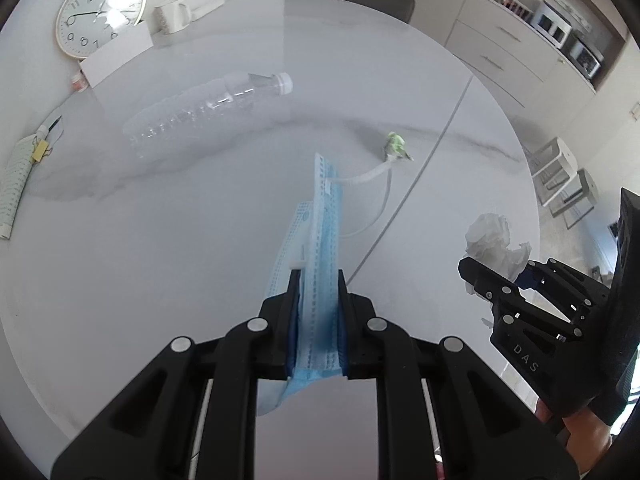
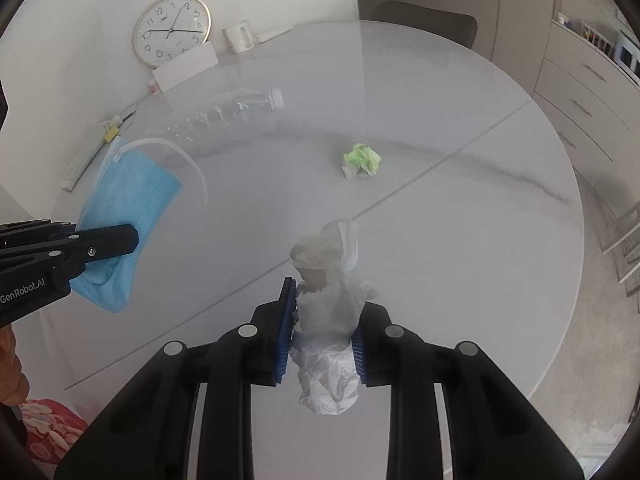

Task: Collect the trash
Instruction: 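Grasp the blue face mask with the left gripper while the right gripper grasps the white tissue, then carry the mask and tissue over the white bin and open both grippers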

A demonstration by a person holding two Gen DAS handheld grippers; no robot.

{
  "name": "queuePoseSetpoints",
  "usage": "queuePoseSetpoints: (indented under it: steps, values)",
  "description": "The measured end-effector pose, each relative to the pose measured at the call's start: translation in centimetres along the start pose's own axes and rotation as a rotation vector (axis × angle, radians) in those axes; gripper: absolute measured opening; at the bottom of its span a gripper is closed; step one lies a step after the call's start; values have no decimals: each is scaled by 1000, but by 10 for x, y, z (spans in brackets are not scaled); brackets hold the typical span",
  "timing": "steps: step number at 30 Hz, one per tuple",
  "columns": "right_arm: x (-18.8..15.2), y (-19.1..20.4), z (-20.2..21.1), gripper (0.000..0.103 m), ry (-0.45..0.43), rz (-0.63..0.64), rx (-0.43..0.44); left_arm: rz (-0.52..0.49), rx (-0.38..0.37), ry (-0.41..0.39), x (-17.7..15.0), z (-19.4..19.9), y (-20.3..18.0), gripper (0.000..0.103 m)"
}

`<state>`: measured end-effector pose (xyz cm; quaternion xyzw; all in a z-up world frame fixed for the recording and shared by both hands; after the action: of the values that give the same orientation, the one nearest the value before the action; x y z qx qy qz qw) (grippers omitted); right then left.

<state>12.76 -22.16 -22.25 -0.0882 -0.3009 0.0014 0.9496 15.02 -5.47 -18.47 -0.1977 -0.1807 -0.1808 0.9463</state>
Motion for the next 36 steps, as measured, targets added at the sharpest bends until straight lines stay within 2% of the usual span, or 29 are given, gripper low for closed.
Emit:
queuePoseSetpoints:
  steps: [6,15,19,25,32,36]
  values:
    - [-60,-24,29,26,26,-140,-82,-137,-89,69,-36,1,-40,15]
    - [-161,-77,67,26,93,-381,-222,-402,-239,199,-96,-15,-138,15]
    - [-198,-99,69,26,132,-501,-266,-529,-285,260,-123,-23,-179,15]
    - [-246,-122,57,27,203,-621,-303,-601,-307,349,-145,-43,-209,15]
    - [-269,-134,25,27,281,-638,-321,-660,-310,458,-168,-75,-234,15]
    - [-279,-140,6,44,322,-648,-306,-680,-307,498,-173,-89,-246,15]
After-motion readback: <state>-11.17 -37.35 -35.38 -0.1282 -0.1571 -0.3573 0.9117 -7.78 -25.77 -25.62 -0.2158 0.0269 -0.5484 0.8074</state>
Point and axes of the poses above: each gripper's, at about its wrist camera, not at the fingertips, and z roughly against the way its jaws point, y to its left, x to its top, the point moved 2 cm from there along -z, roughly the way its jaws point, and after that the axes turned 14 degrees about -x, right-handed, at the moved point
